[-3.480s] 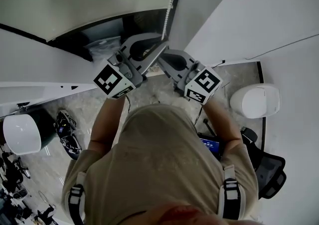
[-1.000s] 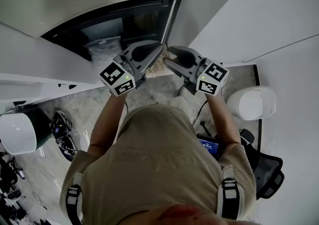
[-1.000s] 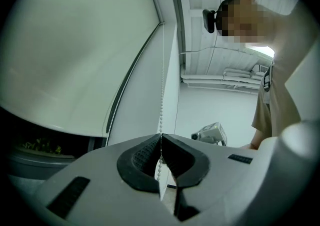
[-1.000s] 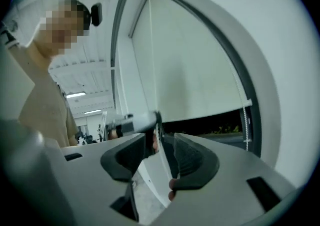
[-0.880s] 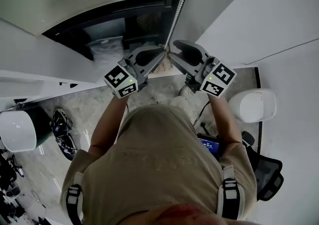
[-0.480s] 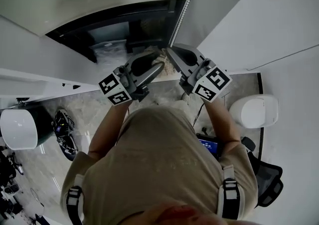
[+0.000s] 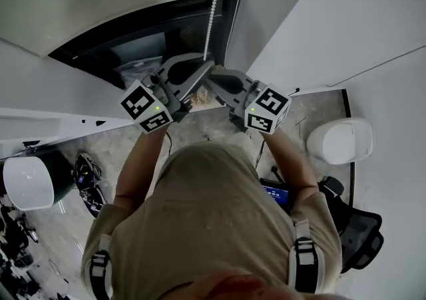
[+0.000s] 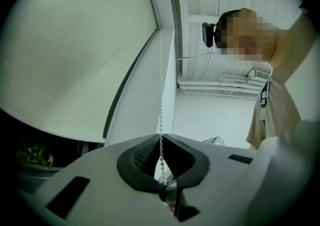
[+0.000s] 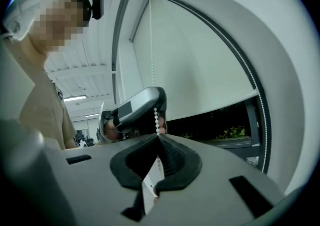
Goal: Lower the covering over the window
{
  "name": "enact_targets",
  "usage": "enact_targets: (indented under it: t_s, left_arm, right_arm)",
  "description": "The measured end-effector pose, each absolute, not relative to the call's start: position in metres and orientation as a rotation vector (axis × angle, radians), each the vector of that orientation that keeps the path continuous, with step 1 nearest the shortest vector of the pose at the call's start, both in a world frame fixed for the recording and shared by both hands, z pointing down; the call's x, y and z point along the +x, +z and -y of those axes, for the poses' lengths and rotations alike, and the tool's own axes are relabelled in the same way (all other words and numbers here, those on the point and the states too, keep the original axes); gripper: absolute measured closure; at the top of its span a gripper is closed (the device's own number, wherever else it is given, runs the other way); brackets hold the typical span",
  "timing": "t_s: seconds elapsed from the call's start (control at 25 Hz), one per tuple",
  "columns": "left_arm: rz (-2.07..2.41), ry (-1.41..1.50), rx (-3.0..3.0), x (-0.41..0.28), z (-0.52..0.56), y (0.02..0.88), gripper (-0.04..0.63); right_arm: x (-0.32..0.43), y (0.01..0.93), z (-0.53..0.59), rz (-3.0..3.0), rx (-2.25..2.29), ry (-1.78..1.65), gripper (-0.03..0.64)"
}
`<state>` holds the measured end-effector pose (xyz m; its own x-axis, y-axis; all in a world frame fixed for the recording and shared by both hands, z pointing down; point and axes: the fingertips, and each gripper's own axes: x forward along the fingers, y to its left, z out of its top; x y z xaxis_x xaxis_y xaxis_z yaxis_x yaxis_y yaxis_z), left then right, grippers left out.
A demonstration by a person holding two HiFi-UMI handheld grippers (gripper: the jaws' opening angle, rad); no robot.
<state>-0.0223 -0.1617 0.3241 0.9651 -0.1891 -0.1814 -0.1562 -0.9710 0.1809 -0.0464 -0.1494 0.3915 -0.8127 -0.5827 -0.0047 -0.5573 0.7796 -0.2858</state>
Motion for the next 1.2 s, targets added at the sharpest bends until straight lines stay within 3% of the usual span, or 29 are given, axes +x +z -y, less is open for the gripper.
enact_targets:
  t_s: [0.12, 0.24, 0.28, 0.44, 0.64, 0.96, 1.08, 1.2]
  left_arm:
    - [0.281, -0.308, 3.032, -0.022, 0.161, 0.329, 0.571]
    - [0.303, -0.257, 3.099, -0.023, 0.160, 0.338, 0.571]
    - [0.303, -0.228, 3.102, -0.023, 0.160, 0.344, 0.571]
    - [0.245, -0.138, 3.077, -0.009, 0.145, 0.368, 0.571]
    - [0.196, -0.103, 3.045, 0.003, 0.126, 0.390, 0.571]
    - [0.193, -0.201, 3.001, -0.013, 0.128, 0.389, 0.567]
    - [0.289, -0.400, 2.843, -0.034, 0.158, 0.363, 0.472]
    - [0.283, -0.374, 2.899, -0.026, 0.163, 0.336, 0.445]
  right_arm:
    - [-0.051, 0.400, 0.137, -3.023, -0.779, -0.303, 0.606]
    - [-0.035, 0.391, 0.131, -3.026, -0.658, -0.276, 0.513]
    - [-0.026, 0.379, 0.134, -2.974, -0.667, -0.281, 0.509]
    - [-0.010, 0.327, 0.139, -2.809, -0.820, -0.127, 0.511]
    - [-0.011, 0.320, 0.144, -2.792, -1.055, 0.095, 0.591]
    - [-0.006, 0.350, 0.155, -2.794, -1.003, -0.176, 0.606]
    - [-0.010, 0.386, 0.154, -2.884, -0.992, -0.288, 0.606]
    - [-0.015, 0.389, 0.147, -2.892, -0.984, -0.272, 0.606]
